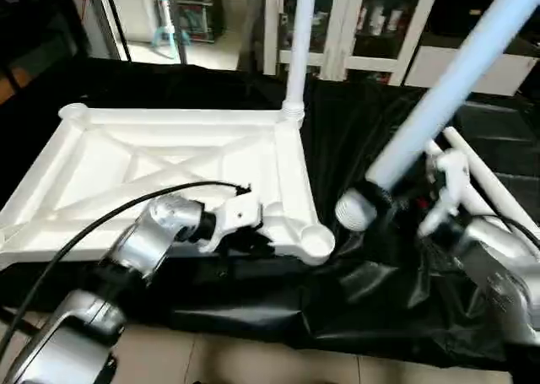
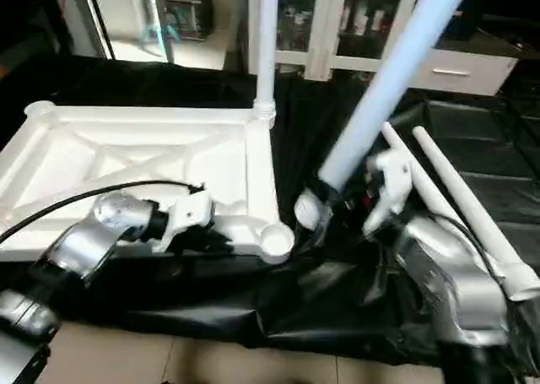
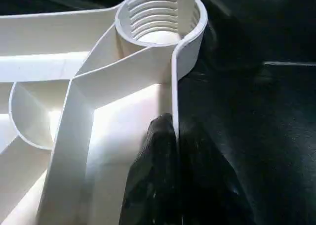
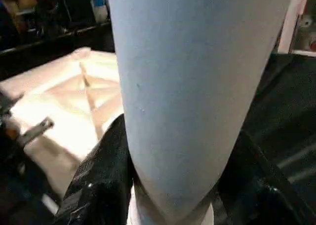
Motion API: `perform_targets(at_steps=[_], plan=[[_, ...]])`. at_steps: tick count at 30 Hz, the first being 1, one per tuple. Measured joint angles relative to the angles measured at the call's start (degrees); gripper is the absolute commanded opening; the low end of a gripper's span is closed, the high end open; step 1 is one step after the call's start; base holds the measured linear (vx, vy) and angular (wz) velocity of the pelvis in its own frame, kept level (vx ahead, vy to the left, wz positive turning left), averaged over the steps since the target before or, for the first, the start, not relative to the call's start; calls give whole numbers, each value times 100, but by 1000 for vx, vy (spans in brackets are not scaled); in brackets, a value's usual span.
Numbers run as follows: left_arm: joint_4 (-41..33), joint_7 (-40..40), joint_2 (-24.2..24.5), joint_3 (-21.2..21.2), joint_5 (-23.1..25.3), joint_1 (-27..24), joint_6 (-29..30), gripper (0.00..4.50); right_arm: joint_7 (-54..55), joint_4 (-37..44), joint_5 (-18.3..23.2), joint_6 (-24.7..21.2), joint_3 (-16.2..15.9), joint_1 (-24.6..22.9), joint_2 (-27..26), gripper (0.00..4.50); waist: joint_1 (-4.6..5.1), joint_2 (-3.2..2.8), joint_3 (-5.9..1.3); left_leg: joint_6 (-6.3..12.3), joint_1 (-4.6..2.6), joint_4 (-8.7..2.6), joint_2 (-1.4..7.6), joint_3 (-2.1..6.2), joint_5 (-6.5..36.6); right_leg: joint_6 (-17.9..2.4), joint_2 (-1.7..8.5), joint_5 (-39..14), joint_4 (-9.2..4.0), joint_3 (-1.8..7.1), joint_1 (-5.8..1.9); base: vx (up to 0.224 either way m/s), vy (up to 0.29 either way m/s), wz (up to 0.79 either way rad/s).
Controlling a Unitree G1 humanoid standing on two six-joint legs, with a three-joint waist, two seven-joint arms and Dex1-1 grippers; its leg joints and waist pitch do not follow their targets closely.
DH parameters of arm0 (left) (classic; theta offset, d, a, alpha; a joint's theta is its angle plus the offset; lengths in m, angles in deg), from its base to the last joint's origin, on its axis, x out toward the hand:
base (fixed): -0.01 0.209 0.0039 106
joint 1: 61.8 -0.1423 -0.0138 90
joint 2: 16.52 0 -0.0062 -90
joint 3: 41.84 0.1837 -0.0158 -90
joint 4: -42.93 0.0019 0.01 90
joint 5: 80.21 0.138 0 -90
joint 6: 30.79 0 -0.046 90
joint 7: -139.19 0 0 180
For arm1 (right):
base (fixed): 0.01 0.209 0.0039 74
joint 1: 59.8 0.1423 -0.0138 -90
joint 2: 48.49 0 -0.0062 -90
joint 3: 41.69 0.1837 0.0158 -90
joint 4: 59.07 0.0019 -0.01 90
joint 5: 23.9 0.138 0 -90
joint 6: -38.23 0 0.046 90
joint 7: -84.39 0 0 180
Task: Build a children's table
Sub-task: Pick table leg
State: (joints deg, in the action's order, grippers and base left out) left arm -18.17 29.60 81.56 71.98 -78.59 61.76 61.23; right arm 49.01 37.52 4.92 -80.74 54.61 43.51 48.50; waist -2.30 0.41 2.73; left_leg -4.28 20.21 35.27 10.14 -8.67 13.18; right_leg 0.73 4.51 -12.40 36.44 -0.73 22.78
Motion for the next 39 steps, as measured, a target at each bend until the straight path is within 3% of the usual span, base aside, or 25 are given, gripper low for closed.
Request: perform_targets(at_steps=[3, 6, 12, 18, 31, 39], plan=[[-371, -120, 37, -38, 39, -234, 82, 3, -73, -4, 341, -543, -34, 151, -73, 186, -3, 4, -3, 2, -3, -18, -1, -4, -1, 0, 0, 0, -19, 0, -10, 0, 0, 0], [-559, -214, 28, -39, 62, -317, 184, 3, -349, 5, 519, -950, -279, 194, 43, 186, -10, 20, -13, 4, -5, -31, -1, -11, -1, 0, 1, 0, -33, 0, -11, 0, 0, 0], [-668, -311, -76, -31, 166, -355, 312, 3, -805, 76, 528, -1307, -700, 166, 367, 186, -74, 77, -36, 7, -10, -33, -2, -26, 1, -2, 3, -2, -38, 4, -11, 0, 0, 0], [-819, -324, -112, -7, 174, -382, 517, 3, -867, -13, 423, -1244, -792, 208, 345, 186, -98, 116, -39, 6, -14, -33, -2, -36, 1, -2, 8, -1, -37, 6, -10, 0, 0, 0], [-827, -262, -97, -16, 219, -361, 640, 3, -888, -417, 10, -608, -965, 334, 194, 186, -89, 161, -51, 4, -14, -36, 1, -45, 0, -2, 8, -1, -35, 7, -11, 0, 0, 0], [-765, -250, -100, -12, 261, -329, 636, 3, -1083, -433, -366, -214, -1308, 406, 275, 186, -69, 193, -72, 2, -21, -36, 2, -38, -5, -2, 8, 0, -31, 6, -18, 0, 0, 0]])
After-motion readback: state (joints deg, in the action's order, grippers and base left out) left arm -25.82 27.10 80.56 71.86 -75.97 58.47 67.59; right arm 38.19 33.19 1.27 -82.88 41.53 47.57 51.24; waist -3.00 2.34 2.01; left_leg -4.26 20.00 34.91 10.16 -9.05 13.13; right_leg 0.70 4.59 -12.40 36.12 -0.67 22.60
